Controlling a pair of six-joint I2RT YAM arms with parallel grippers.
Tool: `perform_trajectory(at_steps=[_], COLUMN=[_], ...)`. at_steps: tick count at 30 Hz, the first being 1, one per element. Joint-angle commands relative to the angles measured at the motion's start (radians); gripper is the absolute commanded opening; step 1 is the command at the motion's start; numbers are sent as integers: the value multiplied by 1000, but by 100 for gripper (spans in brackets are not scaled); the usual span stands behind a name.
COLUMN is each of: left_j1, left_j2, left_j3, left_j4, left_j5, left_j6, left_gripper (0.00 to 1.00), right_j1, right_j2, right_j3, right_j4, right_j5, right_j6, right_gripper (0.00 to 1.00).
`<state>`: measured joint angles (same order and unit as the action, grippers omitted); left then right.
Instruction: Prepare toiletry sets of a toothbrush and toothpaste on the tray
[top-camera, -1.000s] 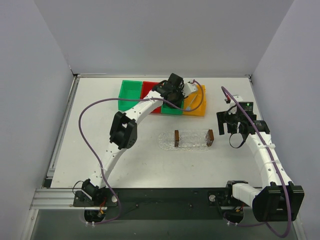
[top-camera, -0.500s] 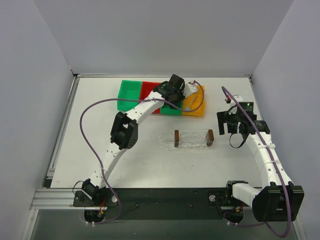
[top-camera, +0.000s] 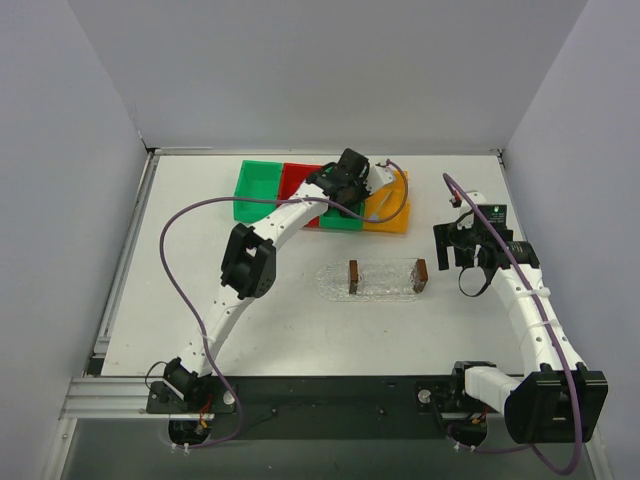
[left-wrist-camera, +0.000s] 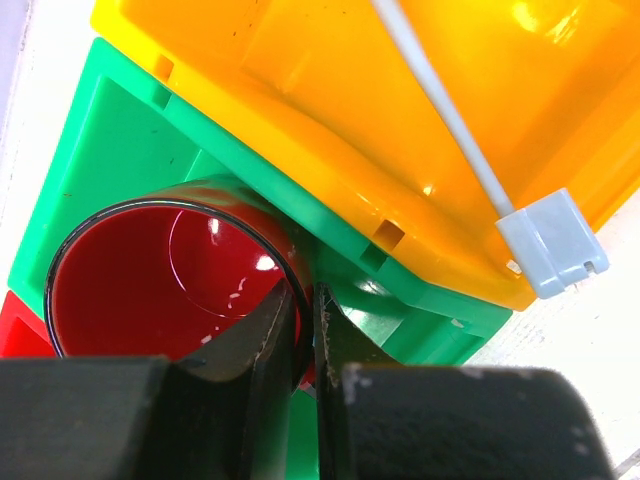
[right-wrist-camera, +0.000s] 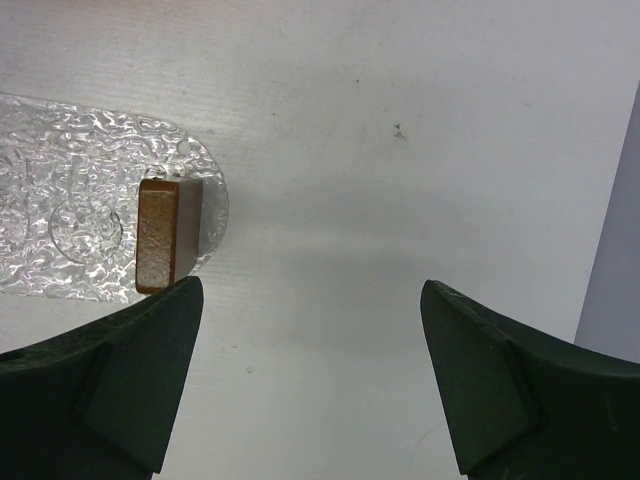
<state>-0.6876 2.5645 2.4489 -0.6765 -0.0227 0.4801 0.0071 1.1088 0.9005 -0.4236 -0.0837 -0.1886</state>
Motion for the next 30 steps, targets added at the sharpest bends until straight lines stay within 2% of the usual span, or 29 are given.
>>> perform_trajectory(at_steps=[1,19,26,30], left_j1=[5,7,7,7], left_j2=[-98,-220,-297,-371], left_j3=[74,78,70,-13], left_j4=[58,-18,-121,-179], left_j5=[-39,47,87,135], left_j6=[0,-9,-24,-28], left_gripper=[0,0,0,0], right_j1=[-4,-30,-32,-35], right_j2=[-4,-17,-20,-21], right_j3=[-9,-17,-17,-17], right_j4=[6,6,6,6], right_j5=[-4,-7,-8,-10], right_j6=[-11,-11,-11,-11], right_gripper=[85,85,85,85])
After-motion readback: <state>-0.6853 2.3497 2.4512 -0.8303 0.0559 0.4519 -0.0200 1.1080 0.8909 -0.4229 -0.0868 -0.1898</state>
